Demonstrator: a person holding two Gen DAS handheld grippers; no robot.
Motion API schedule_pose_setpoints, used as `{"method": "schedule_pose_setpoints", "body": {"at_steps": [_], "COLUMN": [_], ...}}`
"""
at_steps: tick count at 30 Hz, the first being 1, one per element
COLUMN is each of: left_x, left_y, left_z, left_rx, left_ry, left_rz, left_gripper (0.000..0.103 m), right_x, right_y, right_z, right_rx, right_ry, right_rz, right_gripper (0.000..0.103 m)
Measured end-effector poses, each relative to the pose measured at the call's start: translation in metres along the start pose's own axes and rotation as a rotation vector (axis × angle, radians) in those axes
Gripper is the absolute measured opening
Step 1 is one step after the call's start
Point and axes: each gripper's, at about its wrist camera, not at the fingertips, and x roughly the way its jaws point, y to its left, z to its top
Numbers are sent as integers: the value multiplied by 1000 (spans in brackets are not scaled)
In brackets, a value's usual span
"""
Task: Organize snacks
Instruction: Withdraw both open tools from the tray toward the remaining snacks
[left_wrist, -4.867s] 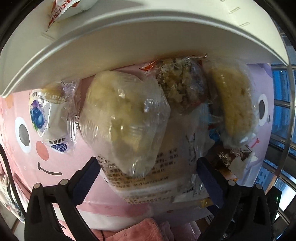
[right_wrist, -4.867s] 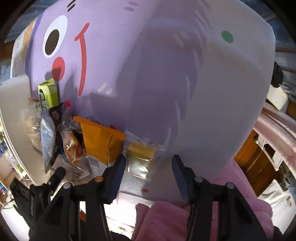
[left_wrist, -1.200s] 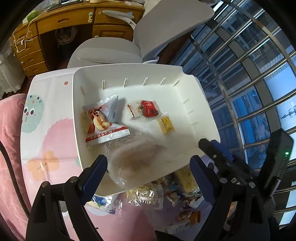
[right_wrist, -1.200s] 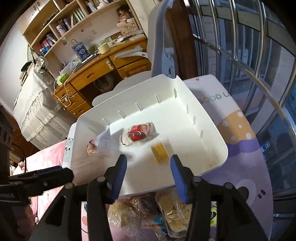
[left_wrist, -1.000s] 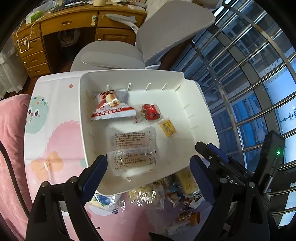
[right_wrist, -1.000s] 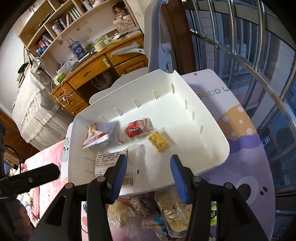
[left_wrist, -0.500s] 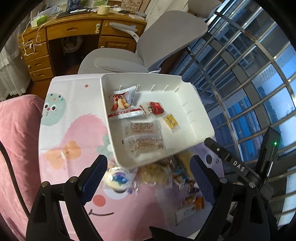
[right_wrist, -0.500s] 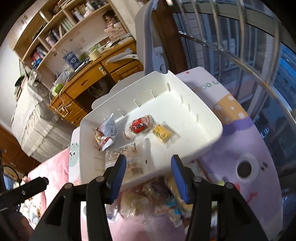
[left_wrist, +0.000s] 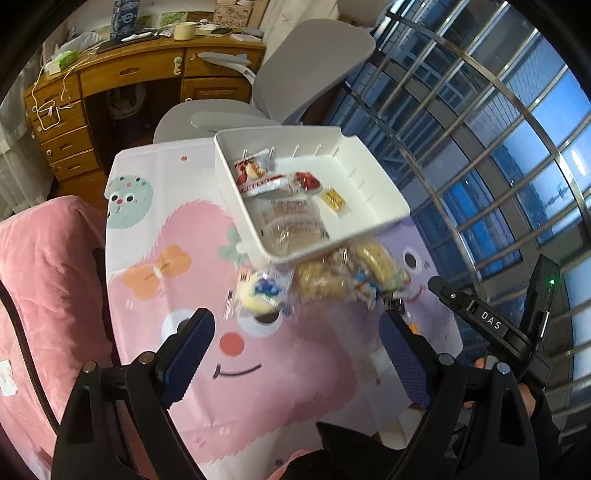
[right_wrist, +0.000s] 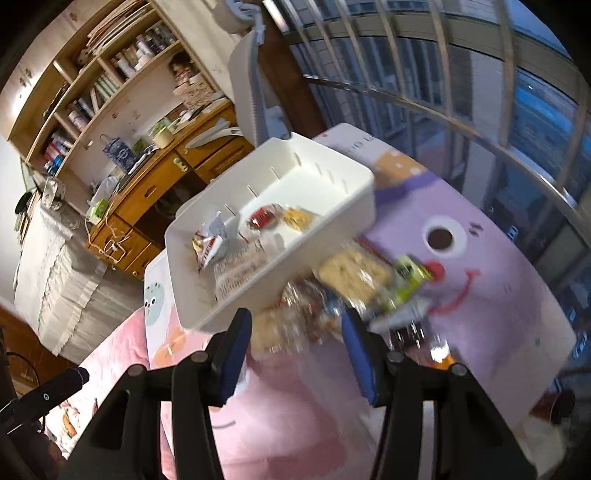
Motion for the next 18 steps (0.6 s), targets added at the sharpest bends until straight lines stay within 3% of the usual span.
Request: {"method": "schedule_pose_setpoints", "body": {"at_steps": [7, 15, 18], "left_x": [0, 12, 21], "left_y": [3, -1, -4], "left_z": [-25, -26, -24], "left_rx": [88, 153, 176], "left_ry": [45, 105, 133], "left_rz": [11, 17, 22], "left_gripper": [90, 90, 90], "right_x": [-16, -23, -22], "right_y": [-18, -38, -47], "right_z": [-40, -68, -74], "right_rx": [92, 158, 176], "right_ry": [-6, -5, -2], "right_rz": [-45, -86, -102], "right_gripper": [51, 52, 62]}}
